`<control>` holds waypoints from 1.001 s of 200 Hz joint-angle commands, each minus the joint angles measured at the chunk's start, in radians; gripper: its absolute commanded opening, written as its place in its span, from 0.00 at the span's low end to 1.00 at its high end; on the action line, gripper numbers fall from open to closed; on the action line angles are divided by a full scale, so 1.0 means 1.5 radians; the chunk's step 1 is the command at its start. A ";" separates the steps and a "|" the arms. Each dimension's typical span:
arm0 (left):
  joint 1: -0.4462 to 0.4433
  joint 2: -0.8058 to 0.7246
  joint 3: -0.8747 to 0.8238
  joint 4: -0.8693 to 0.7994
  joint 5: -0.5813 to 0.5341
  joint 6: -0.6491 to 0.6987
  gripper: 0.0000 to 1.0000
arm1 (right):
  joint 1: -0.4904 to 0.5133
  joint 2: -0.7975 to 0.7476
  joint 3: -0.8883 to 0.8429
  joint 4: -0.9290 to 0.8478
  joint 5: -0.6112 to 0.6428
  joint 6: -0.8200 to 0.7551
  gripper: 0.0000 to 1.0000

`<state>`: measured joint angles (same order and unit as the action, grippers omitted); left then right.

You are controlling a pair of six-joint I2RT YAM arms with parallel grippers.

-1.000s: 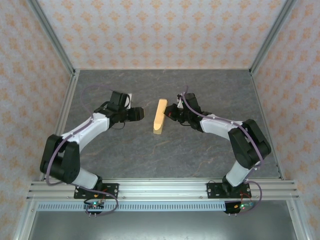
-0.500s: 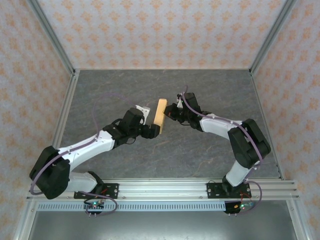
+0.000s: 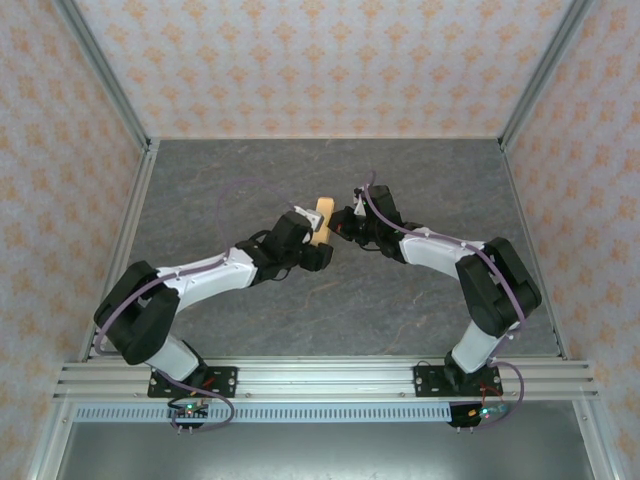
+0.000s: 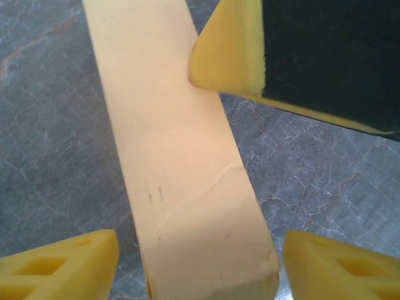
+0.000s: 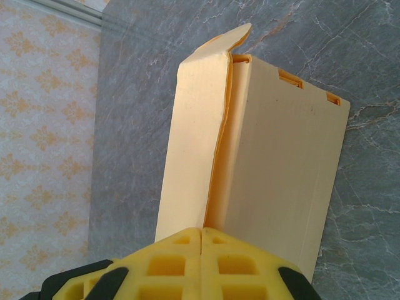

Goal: Fold the paper box

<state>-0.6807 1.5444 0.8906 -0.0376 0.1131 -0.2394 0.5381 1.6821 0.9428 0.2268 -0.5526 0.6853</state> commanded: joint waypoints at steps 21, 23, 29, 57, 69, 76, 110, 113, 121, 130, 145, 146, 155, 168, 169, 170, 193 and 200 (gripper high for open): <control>-0.002 0.020 0.026 0.016 -0.019 0.005 0.61 | 0.002 0.016 -0.004 -0.054 0.030 -0.012 0.00; -0.002 0.021 0.026 0.016 -0.019 0.005 0.61 | 0.002 0.016 -0.004 -0.054 0.030 -0.012 0.00; -0.002 0.022 0.027 0.016 -0.018 0.004 0.60 | 0.001 0.017 -0.004 -0.054 0.031 -0.012 0.00; -0.002 0.024 0.031 0.016 -0.020 0.006 0.54 | 0.002 0.015 -0.005 -0.054 0.030 -0.011 0.00; -0.002 0.023 0.032 0.012 -0.022 0.008 0.51 | 0.001 0.010 -0.006 -0.055 0.031 -0.011 0.00; -0.002 0.023 0.032 0.012 -0.024 0.010 0.50 | 0.002 0.007 -0.007 -0.056 0.034 -0.011 0.01; -0.001 0.019 0.028 0.005 -0.034 0.023 0.46 | 0.001 -0.016 -0.005 -0.066 0.036 -0.015 0.09; 0.000 0.018 0.028 0.005 -0.034 0.023 0.46 | 0.001 -0.020 -0.004 -0.066 0.036 -0.016 0.10; 0.001 0.016 0.025 0.005 -0.035 0.027 0.45 | 0.002 -0.030 -0.003 -0.073 0.038 -0.019 0.14; 0.003 0.012 0.024 0.004 -0.034 0.034 0.45 | 0.001 -0.044 0.000 -0.084 0.042 -0.025 0.20; 0.009 0.003 0.019 0.003 -0.029 0.047 0.45 | 0.000 -0.077 0.003 -0.109 0.052 -0.039 0.30; 0.009 0.002 0.019 0.003 -0.028 0.048 0.45 | 0.000 -0.079 0.003 -0.111 0.053 -0.041 0.30; 0.014 -0.004 0.018 0.002 -0.021 0.057 0.45 | -0.002 -0.103 0.004 -0.130 0.063 -0.053 0.34; 0.022 -0.015 0.016 -0.002 -0.007 0.069 0.45 | -0.007 -0.136 0.007 -0.167 0.081 -0.076 0.38; 0.023 -0.016 0.015 -0.002 -0.006 0.071 0.45 | -0.008 -0.139 0.007 -0.170 0.082 -0.078 0.38; 0.023 -0.017 0.016 -0.002 -0.005 0.072 0.45 | -0.009 -0.142 0.007 -0.173 0.084 -0.080 0.38; 0.041 -0.038 0.018 -0.015 0.028 0.100 0.44 | -0.032 -0.199 0.002 -0.238 0.128 -0.133 0.41; 0.046 -0.044 0.022 -0.023 0.042 0.110 0.44 | -0.044 -0.214 -0.001 -0.253 0.134 -0.151 0.42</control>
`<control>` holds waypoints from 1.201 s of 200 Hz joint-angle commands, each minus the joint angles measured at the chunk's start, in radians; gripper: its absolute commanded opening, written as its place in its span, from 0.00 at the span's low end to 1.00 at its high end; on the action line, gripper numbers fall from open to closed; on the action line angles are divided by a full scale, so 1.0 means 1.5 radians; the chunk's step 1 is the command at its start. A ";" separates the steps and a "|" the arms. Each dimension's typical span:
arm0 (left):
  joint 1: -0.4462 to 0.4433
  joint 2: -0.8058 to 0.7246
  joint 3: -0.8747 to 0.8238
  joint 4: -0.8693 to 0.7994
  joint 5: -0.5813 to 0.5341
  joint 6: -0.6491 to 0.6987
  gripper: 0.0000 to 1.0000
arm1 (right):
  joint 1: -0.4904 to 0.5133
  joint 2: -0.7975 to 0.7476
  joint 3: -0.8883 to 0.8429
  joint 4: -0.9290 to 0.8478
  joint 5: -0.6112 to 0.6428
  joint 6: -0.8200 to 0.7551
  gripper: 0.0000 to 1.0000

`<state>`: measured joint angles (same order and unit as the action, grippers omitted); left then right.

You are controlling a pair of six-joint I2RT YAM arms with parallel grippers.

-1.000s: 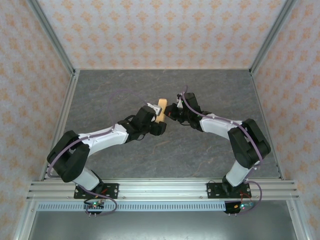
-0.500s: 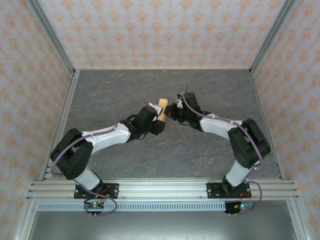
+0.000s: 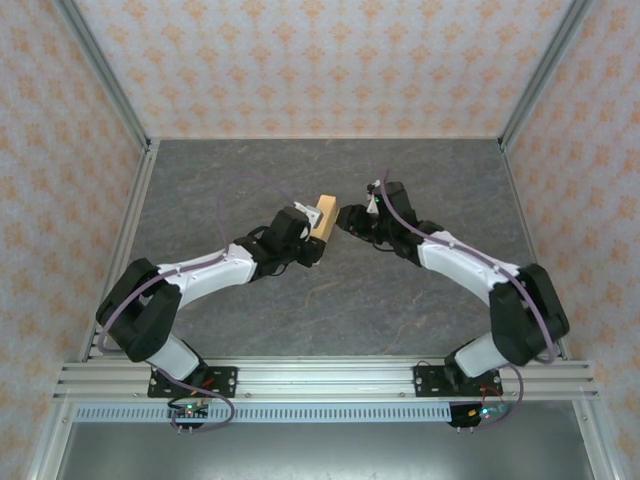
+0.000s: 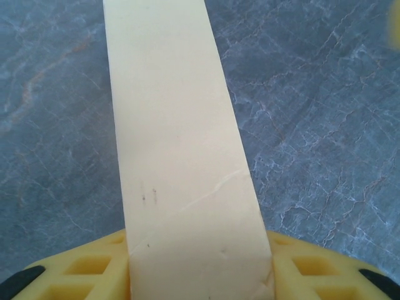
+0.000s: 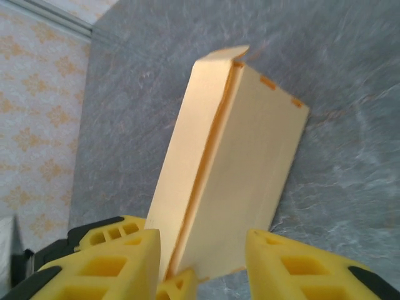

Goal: Fold the paper box

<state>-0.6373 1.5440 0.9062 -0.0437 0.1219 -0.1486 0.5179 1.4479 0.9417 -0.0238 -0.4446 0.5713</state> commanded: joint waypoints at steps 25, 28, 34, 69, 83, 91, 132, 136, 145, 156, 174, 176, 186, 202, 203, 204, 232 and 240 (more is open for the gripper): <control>0.031 -0.059 0.028 -0.052 0.080 0.103 0.42 | -0.061 -0.095 0.001 -0.132 0.067 -0.159 0.44; 0.032 -0.061 0.030 -0.056 0.086 0.111 0.42 | -0.063 -0.098 0.000 -0.138 0.069 -0.170 0.44; 0.035 -0.064 0.035 -0.067 0.100 0.130 0.41 | -0.066 -0.105 0.002 -0.149 0.071 -0.188 0.44; 0.037 -0.063 0.065 -0.120 0.157 0.235 0.39 | -0.080 -0.140 -0.006 -0.182 0.099 -0.241 0.46; 0.037 -0.059 0.070 -0.133 0.193 0.283 0.39 | -0.080 -0.152 -0.012 -0.194 0.112 -0.252 0.46; 0.039 -0.054 0.076 -0.146 0.206 0.309 0.39 | -0.080 -0.159 -0.016 -0.200 0.115 -0.257 0.46; 0.058 -0.019 0.105 -0.221 0.324 0.473 0.39 | -0.080 -0.220 -0.056 -0.218 0.101 -0.283 0.46; 0.061 -0.016 0.108 -0.226 0.338 0.488 0.39 | -0.079 -0.224 -0.058 -0.220 0.098 -0.283 0.46; 0.067 -0.007 0.115 -0.241 0.368 0.521 0.39 | -0.078 -0.230 -0.063 -0.224 0.092 -0.282 0.47; 0.075 0.006 0.123 -0.255 0.394 0.560 0.39 | -0.079 -0.233 -0.067 -0.229 0.087 -0.281 0.47; 0.080 0.039 0.148 -0.290 0.417 0.614 0.39 | -0.079 -0.238 -0.074 -0.233 0.087 -0.277 0.47; 0.080 0.044 0.152 -0.294 0.417 0.619 0.39 | -0.078 -0.239 -0.074 -0.233 0.088 -0.276 0.47; 0.080 0.068 0.180 -0.333 0.418 0.650 0.39 | -0.078 -0.242 -0.076 -0.234 0.092 -0.276 0.47; 0.081 0.107 0.219 -0.377 0.420 0.682 0.39 | -0.079 -0.244 -0.079 -0.234 0.098 -0.275 0.47; 0.081 0.110 0.221 -0.378 0.421 0.684 0.39 | -0.079 -0.244 -0.079 -0.234 0.098 -0.275 0.47; 0.081 0.112 0.222 -0.380 0.421 0.686 0.39 | -0.079 -0.243 -0.078 -0.233 0.099 -0.275 0.47; 0.083 0.148 0.242 -0.386 0.451 0.726 0.41 | -0.078 -0.236 -0.080 -0.229 0.104 -0.270 0.46; 0.085 0.155 0.243 -0.382 0.456 0.729 0.43 | -0.079 -0.234 -0.080 -0.228 0.104 -0.269 0.46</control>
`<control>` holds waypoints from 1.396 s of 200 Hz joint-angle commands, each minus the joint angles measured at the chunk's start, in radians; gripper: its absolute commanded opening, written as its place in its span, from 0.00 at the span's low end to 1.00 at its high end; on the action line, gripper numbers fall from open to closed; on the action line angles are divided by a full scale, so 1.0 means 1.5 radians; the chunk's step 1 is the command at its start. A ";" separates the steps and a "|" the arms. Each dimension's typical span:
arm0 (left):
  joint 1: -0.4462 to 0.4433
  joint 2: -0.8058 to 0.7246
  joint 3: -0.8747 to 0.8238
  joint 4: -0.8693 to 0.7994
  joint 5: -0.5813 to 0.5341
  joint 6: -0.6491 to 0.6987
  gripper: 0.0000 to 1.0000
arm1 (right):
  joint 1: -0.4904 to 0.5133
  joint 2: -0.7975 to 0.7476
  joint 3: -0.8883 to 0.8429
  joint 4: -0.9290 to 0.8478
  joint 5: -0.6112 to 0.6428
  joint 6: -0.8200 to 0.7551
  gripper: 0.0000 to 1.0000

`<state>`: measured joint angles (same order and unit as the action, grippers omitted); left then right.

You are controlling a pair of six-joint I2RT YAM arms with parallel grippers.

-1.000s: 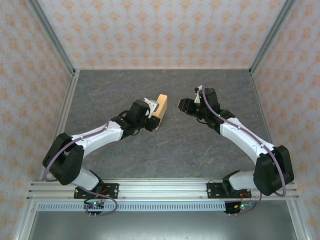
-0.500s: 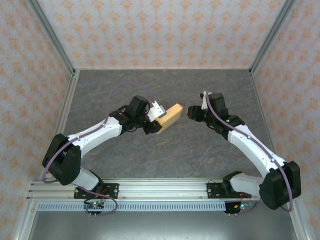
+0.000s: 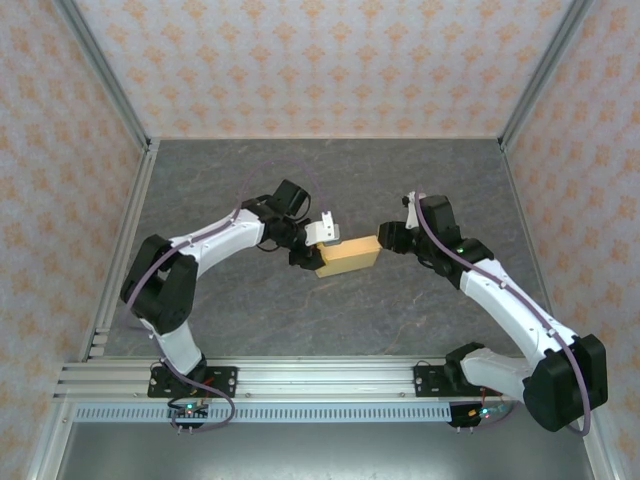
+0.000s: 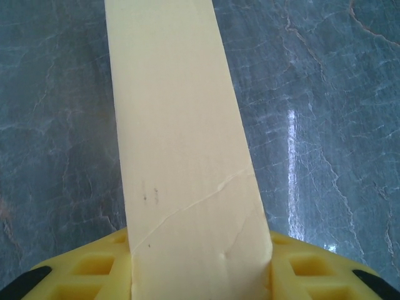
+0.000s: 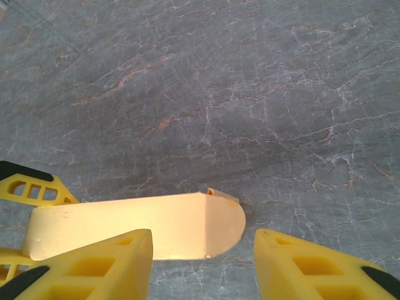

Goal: Fold the paper box

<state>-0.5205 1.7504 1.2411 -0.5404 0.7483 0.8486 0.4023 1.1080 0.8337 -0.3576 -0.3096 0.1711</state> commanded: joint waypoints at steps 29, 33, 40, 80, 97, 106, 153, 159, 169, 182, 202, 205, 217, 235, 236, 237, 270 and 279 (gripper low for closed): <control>0.015 0.045 0.036 -0.048 0.049 0.068 0.47 | -0.001 0.004 -0.007 -0.002 0.020 -0.003 0.46; 0.016 0.046 0.038 -0.048 0.048 0.067 0.48 | -0.002 0.006 -0.006 -0.003 0.020 -0.003 0.46; 0.016 0.046 0.037 -0.043 0.047 0.065 0.50 | -0.002 0.009 -0.005 -0.003 0.020 -0.004 0.46; 0.016 0.040 0.022 -0.006 0.037 0.039 0.58 | -0.001 0.027 -0.004 0.004 0.020 -0.003 0.46; 0.016 0.038 0.021 0.001 0.032 0.030 0.60 | -0.001 0.031 -0.004 0.006 0.017 -0.002 0.46; 0.015 0.039 0.022 0.006 0.032 0.019 0.61 | -0.002 0.032 -0.004 0.006 0.017 -0.002 0.46; 0.007 0.040 0.026 0.007 0.006 0.003 0.62 | -0.002 0.024 -0.008 -0.003 0.024 -0.003 0.46; 0.006 0.040 0.026 0.007 0.003 0.002 0.62 | -0.001 0.023 -0.008 -0.005 0.025 -0.004 0.46; 0.005 0.040 0.026 0.008 -0.004 0.001 0.63 | -0.001 0.022 -0.008 -0.008 0.025 -0.004 0.46; 0.001 0.041 0.026 0.008 -0.011 0.002 0.65 | -0.001 0.021 -0.009 -0.009 0.025 -0.003 0.46; -0.005 0.044 0.027 0.009 -0.024 0.001 0.67 | -0.001 0.021 -0.011 -0.006 0.023 -0.001 0.46; -0.005 0.044 0.028 0.009 -0.025 0.000 0.67 | -0.001 0.022 -0.010 -0.006 0.023 -0.001 0.46; -0.008 0.044 0.029 0.015 -0.032 -0.006 0.68 | -0.002 0.023 -0.011 -0.004 0.022 0.000 0.46; -0.011 0.045 0.030 0.017 -0.037 -0.010 0.65 | -0.001 0.024 -0.010 -0.005 0.023 0.000 0.46; -0.012 0.045 0.031 0.017 -0.037 -0.010 0.64 | -0.001 0.023 -0.011 -0.006 0.023 0.000 0.46; -0.012 0.045 0.031 0.017 -0.037 -0.010 0.64 | -0.002 0.023 -0.012 -0.006 0.023 0.000 0.46; -0.013 0.046 0.039 0.007 -0.031 -0.013 0.53 | -0.002 0.022 -0.016 -0.011 0.027 -0.002 0.46; -0.013 0.045 0.039 0.006 -0.032 -0.012 0.52 | -0.002 0.019 -0.017 -0.015 0.027 -0.003 0.46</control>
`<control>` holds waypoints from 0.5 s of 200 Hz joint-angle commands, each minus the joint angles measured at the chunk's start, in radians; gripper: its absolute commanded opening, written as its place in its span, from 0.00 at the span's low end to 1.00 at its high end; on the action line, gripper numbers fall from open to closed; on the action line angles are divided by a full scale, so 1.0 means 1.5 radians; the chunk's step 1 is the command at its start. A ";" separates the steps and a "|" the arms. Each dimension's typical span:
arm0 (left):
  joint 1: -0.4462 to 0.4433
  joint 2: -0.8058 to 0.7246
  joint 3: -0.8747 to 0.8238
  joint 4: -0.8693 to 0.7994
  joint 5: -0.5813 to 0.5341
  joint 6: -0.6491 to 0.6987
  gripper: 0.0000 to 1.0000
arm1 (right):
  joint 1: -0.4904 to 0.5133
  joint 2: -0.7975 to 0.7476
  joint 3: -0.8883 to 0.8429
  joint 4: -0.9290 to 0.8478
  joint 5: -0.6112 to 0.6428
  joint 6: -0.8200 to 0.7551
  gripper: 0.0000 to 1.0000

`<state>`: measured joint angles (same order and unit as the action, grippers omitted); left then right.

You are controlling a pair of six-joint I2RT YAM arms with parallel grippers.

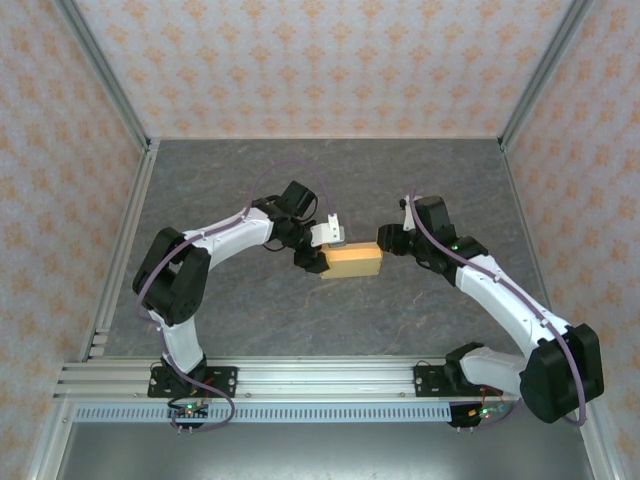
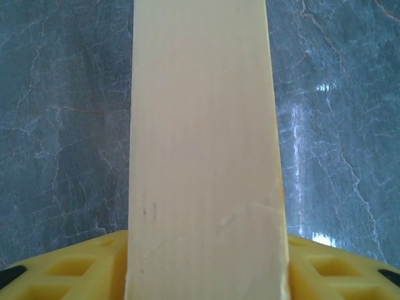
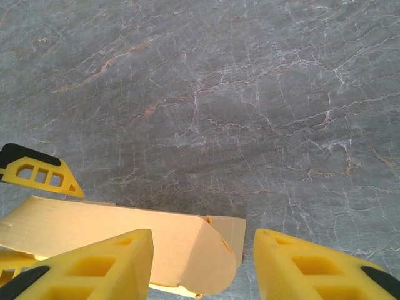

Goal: Fold the paper box

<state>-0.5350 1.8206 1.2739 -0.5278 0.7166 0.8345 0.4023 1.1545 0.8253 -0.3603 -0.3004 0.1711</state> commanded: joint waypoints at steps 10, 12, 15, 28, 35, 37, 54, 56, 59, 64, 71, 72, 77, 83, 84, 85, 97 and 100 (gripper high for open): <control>-0.003 -0.002 0.017 -0.006 -0.014 -0.001 0.50 | -0.002 -0.016 -0.014 -0.016 0.019 -0.007 0.46; -0.003 -0.002 0.017 -0.006 -0.016 0.000 0.50 | -0.002 -0.018 -0.015 -0.015 0.018 -0.008 0.46; -0.003 -0.003 0.018 -0.008 -0.016 0.002 0.49 | -0.001 -0.020 -0.017 -0.015 0.016 -0.011 0.47; -0.002 -0.001 0.020 -0.016 -0.018 0.009 0.47 | -0.002 -0.034 -0.027 -0.012 0.010 -0.018 0.46; 0.000 -0.001 0.022 -0.021 -0.021 0.011 0.45 | -0.001 -0.043 -0.034 -0.007 0.005 -0.024 0.47; 0.000 -0.001 0.023 -0.023 -0.022 0.012 0.45 | -0.002 -0.046 -0.035 -0.005 0.004 -0.025 0.47; 0.003 0.001 0.029 -0.039 -0.026 0.021 0.43 | 0.000 -0.066 -0.055 0.016 -0.014 -0.037 0.47; 0.004 0.001 0.029 -0.041 -0.027 0.021 0.43 | 0.000 -0.068 -0.056 0.018 -0.016 -0.038 0.47; 0.004 0.001 0.029 -0.041 -0.029 0.021 0.43 | 0.000 -0.072 -0.059 0.021 -0.020 -0.041 0.47; 0.005 0.000 0.029 -0.043 -0.031 0.022 0.42 | 0.002 -0.075 -0.063 0.027 -0.025 -0.044 0.47; 0.009 -0.002 0.028 -0.046 -0.031 0.025 0.42 | 0.006 -0.081 -0.069 0.034 -0.027 -0.049 0.47; 0.010 -0.003 0.028 -0.046 -0.031 0.026 0.41 | 0.006 -0.082 -0.069 0.035 -0.027 -0.049 0.47; 0.012 -0.004 0.026 -0.047 -0.031 0.028 0.41 | 0.010 -0.085 -0.074 0.042 -0.027 -0.053 0.47; 0.015 -0.007 0.024 -0.048 -0.032 0.033 0.40 | 0.015 -0.090 -0.079 0.049 -0.027 -0.059 0.47; 0.015 -0.008 0.023 -0.049 -0.033 0.034 0.40 | 0.015 -0.090 -0.081 0.050 -0.027 -0.062 0.47; 0.015 -0.009 0.023 -0.049 -0.033 0.034 0.40 | 0.017 -0.091 -0.082 0.053 -0.028 -0.064 0.47; 0.022 -0.015 0.020 -0.056 -0.037 0.042 0.40 | 0.033 -0.104 -0.100 0.080 -0.027 -0.086 0.47; 0.024 -0.017 0.019 -0.057 -0.036 0.043 0.40 | 0.038 -0.108 -0.106 0.088 -0.025 -0.093 0.47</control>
<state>-0.5236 1.8206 1.2903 -0.5568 0.6960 0.8612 0.4187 1.0340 0.7116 -0.3229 -0.3264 0.1085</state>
